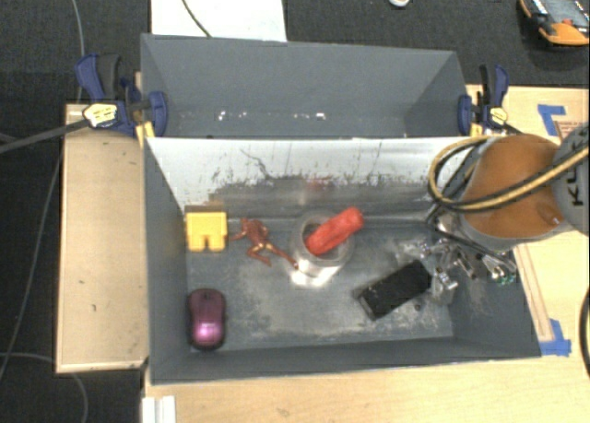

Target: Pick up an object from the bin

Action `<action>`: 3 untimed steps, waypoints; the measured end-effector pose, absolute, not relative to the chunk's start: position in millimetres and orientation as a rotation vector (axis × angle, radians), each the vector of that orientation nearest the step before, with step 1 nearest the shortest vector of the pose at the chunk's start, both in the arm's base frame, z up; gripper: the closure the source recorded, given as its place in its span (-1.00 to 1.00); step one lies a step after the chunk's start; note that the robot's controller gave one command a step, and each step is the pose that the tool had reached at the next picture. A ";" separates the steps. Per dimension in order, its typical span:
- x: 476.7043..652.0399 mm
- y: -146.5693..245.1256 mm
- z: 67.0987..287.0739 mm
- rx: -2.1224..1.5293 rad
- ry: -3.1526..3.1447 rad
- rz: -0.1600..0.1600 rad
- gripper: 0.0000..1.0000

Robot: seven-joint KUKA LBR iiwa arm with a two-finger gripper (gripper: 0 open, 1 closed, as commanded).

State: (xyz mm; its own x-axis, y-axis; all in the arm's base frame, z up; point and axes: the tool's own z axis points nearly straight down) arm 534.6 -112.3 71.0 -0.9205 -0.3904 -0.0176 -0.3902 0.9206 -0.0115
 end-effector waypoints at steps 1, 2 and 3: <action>534.6 -112.4 71.0 -0.619 3.060 -0.012 1.00; 534.6 -112.2 70.9 -0.618 3.060 -0.011 -1.00; 534.5 -112.3 70.9 -0.617 3.061 -0.011 1.00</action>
Offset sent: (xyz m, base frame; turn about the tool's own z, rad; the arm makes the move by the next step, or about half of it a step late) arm 0.0000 0.0000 0.0000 0.0000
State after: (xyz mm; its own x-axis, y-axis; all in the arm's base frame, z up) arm 534.5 -112.3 70.9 -0.9218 -0.3872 -0.0174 -0.3870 0.9220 -0.0108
